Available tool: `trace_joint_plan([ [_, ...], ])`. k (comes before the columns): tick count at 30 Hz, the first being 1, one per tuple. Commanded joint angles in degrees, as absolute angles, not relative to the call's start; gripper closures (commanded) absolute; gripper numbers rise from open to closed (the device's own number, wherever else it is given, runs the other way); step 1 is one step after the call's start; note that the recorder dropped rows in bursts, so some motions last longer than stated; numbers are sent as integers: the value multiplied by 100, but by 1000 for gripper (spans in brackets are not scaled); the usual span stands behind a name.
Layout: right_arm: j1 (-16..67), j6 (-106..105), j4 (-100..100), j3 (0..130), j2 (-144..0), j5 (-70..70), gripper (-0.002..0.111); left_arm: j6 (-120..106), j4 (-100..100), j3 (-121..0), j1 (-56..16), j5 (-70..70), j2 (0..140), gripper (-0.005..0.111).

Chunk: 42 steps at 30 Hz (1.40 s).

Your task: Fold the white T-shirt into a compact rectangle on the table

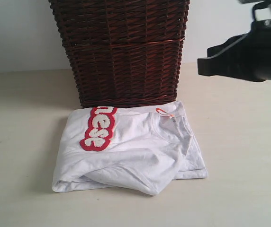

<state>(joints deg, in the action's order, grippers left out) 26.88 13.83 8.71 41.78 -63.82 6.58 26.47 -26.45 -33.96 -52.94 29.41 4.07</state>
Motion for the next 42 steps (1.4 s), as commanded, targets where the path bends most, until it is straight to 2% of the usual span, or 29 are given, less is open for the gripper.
trace_joint_plan([
  [1,2667,1331,672,3882,-5306,580,108,2699,-2722,-3301,-5304,2790,41,107],
  [21,2667,1336,549,2598,-20,603,108,2699,-2710,-3170,-5304,2857,0,107],
  [42,2667,1336,437,2559,0,782,108,2689,-2642,-2830,-5304,2833,0,107],
])
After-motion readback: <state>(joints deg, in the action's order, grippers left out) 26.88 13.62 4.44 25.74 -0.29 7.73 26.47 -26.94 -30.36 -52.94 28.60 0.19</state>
